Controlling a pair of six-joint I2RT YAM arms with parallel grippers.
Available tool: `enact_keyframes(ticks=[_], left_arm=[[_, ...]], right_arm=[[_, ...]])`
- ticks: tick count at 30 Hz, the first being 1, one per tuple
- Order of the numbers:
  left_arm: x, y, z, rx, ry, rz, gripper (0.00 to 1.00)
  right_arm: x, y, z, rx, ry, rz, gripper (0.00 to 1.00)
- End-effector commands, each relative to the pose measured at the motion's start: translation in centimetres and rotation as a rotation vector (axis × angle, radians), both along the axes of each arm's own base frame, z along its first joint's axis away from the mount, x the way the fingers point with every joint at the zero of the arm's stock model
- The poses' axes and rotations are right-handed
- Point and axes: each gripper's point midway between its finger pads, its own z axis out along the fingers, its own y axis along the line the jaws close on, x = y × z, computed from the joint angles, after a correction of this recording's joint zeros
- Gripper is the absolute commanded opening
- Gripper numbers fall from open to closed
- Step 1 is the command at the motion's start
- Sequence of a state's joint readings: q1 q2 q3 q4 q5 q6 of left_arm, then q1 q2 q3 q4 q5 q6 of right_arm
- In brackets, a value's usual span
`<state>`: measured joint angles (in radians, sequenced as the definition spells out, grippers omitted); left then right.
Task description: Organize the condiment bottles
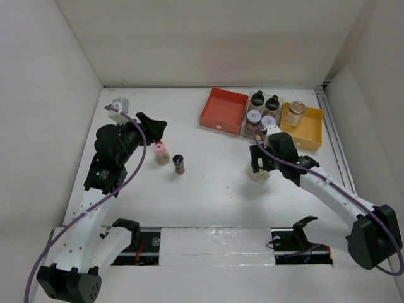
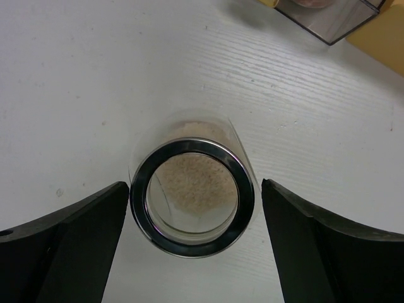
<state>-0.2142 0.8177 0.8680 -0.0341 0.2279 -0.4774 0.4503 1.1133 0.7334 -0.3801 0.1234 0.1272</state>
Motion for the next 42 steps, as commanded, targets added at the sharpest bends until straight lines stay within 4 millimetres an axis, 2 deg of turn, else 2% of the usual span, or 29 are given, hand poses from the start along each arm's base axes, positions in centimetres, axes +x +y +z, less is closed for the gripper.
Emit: enact_keyframes(ticks=[1, 2, 4, 5, 7, 9, 10, 12, 16, 18, 19, 20, 21, 22, 23, 24, 26, 27, 28, 29, 31, 33, 34, 35, 41, 42], left_arm=[[0.1, 0.1, 1.7, -0.009, -0.063, 0.001, 0.56], [0.1, 0.1, 1.7, -0.009, -0.063, 0.001, 0.56], [0.1, 0.1, 1.7, -0.009, -0.063, 0.001, 0.56], [0.1, 0.1, 1.7, -0.009, -0.063, 0.001, 0.56], [0.1, 0.1, 1.7, -0.009, -0.063, 0.001, 0.56], [0.1, 0.1, 1.3, -0.007, -0.054, 0.001, 0.56], [0.1, 0.1, 1.3, -0.007, -0.054, 0.001, 0.56], [0.1, 0.1, 1.3, -0.007, -0.054, 0.001, 0.56], [0.0, -0.2, 1.5, -0.011, -0.062, -0.018, 0.56], [0.0, -0.2, 1.7, -0.012, -0.071, -0.018, 0.56], [0.0, -0.2, 1.7, -0.012, -0.071, -0.018, 0.56], [0.1, -0.5, 1.7, -0.01, -0.062, -0.02, 0.56], [0.1, -0.5, 1.7, -0.01, -0.062, -0.02, 0.56], [0.1, -0.5, 1.7, -0.01, -0.062, -0.02, 0.56], [0.1, -0.5, 1.7, -0.01, -0.062, -0.02, 0.56], [0.1, -0.5, 1.7, -0.01, -0.062, -0.02, 0.56], [0.1, -0.5, 1.7, -0.01, -0.062, -0.02, 0.56], [0.1, -0.5, 1.7, -0.01, -0.062, -0.02, 0.56], [-0.2, -0.7, 2.0, -0.012, -0.071, -0.029, 0.56], [-0.2, -0.7, 2.0, -0.012, -0.071, -0.029, 0.56], [-0.2, -0.7, 2.0, -0.012, -0.071, -0.029, 0.56], [-0.2, -0.7, 2.0, -0.012, -0.071, -0.029, 0.56], [-0.2, -0.7, 2.0, -0.012, -0.071, -0.029, 0.56], [-0.2, -0.7, 2.0, -0.012, -0.071, -0.029, 0.56], [-0.2, -0.7, 2.0, -0.012, -0.071, -0.029, 0.56], [-0.2, -0.7, 2.0, -0.012, -0.071, -0.029, 0.56]], right_arm=[[1.5, 0.7, 0.5, 0.019, -0.056, 0.011, 0.91], [1.7, 0.8, 0.3, 0.019, -0.055, 0.011, 0.91], [2.0, 0.5, 0.2, 0.013, -0.058, 0.008, 0.84], [2.0, 0.5, 0.2, 0.013, -0.058, 0.008, 0.75], [2.0, 0.7, 0.2, 0.018, -0.055, 0.015, 0.64], [2.0, 0.7, 0.7, 0.034, -0.068, 0.007, 0.47], [1.9, 0.7, 1.3, 0.041, -0.083, 0.007, 0.47], [2.3, 0.9, 4.0, 0.08, -0.146, -0.001, 0.47], [3.2, -2.7, 13.1, 0.173, -0.404, -0.17, 0.47], [4.2, -5.7, 15.9, 0.176, -0.486, -0.273, 0.46], [4.6, -6.8, 18.4, 0.186, -0.543, -0.312, 0.46], [4.8, -7.7, 19.6, 0.197, -0.575, -0.35, 0.46], [5.4, -9.9, 20.4, 0.176, -0.602, -0.428, 0.46], [5.8, -11.1, 21.7, 0.183, -0.634, -0.475, 0.46], [6.6, -12.0, 21.7, 0.184, -0.635, -0.51, 0.46], [7.0, -14.1, 22.1, 0.181, -0.649, -0.571, 0.46], [8.0, -15.8, 22.7, 0.205, -0.675, -0.621, 0.46], [9.1, -16.4, 22.3, 0.221, -0.669, -0.642, 0.46], [9.5, -18.1, 22.4, 0.222, -0.687, -0.69, 0.46], [10.0, -18.6, 22.5, 0.233, -0.684, -0.698, 0.46], [11.2, -20.4, 21.6, 0.238, -0.659, -0.733, 0.46], [11.8, -21.5, 21.8, 0.233, -0.677, -0.755, 0.46], [12.4, -22.0, 20.6, 0.235, -0.647, -0.768, 0.46], [12.7, -22.9, 20.9, 0.24, -0.656, -0.771, 0.46], [14.5, -24.8, 19.2, 0.228, -0.616, -0.782, 0.46], [14.5, -25.1, 19.5, 0.23, -0.628, -0.783, 0.46]])
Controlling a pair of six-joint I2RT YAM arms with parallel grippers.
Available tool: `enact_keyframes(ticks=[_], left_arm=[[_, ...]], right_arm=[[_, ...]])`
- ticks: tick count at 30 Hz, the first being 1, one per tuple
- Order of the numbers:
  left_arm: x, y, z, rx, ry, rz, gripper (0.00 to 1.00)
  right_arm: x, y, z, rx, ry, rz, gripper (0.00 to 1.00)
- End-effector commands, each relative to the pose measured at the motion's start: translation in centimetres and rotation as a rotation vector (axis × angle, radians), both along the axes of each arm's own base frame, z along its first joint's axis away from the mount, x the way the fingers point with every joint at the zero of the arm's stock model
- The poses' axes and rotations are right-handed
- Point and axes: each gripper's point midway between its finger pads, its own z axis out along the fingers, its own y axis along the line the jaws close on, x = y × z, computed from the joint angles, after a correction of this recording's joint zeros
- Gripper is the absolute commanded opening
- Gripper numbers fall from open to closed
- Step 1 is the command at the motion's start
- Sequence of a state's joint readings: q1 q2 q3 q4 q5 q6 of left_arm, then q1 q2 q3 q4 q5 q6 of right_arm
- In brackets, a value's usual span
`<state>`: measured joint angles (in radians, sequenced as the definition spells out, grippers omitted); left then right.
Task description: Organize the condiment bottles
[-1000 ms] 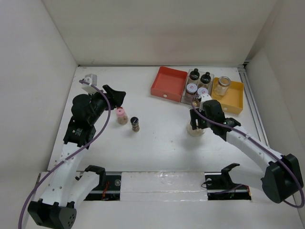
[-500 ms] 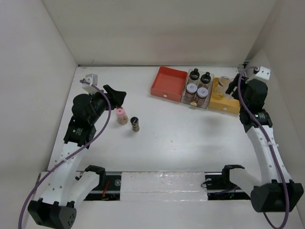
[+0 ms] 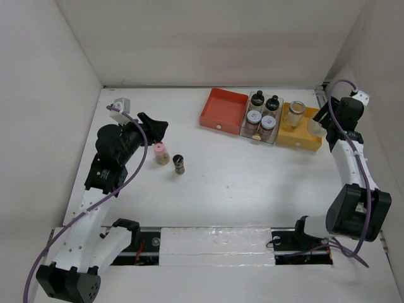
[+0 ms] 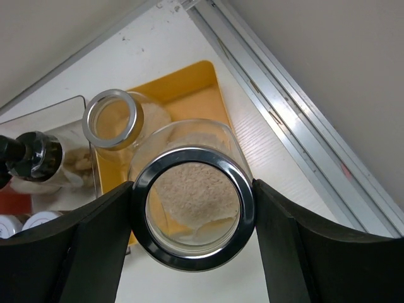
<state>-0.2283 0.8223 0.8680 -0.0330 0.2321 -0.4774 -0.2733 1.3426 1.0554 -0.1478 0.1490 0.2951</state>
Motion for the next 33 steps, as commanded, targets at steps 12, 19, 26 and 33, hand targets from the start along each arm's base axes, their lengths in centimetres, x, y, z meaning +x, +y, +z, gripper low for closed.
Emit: enact_keyframes(ticks=[12, 19, 26, 33], left_arm=[[0.3, -0.3, 1.3, -0.007, -0.048, -0.011, 0.56], [0.3, -0.3, 1.3, -0.007, -0.048, -0.011, 0.56], [0.3, -0.3, 1.3, -0.007, -0.048, -0.011, 0.56], [0.3, -0.1, 1.1, 0.004, -0.043, -0.003, 0.56]], right_arm=[[5.0, -0.5, 3.0, 0.0, -0.192, 0.054, 0.46], [5.9, 0.1, 0.6, 0.018, -0.143, 0.071, 0.46], [6.2, 0.4, -2.0, 0.021, -0.085, 0.056, 0.49], [6.8, 0.4, -3.8, 0.024, -0.046, 0.046, 0.52]])
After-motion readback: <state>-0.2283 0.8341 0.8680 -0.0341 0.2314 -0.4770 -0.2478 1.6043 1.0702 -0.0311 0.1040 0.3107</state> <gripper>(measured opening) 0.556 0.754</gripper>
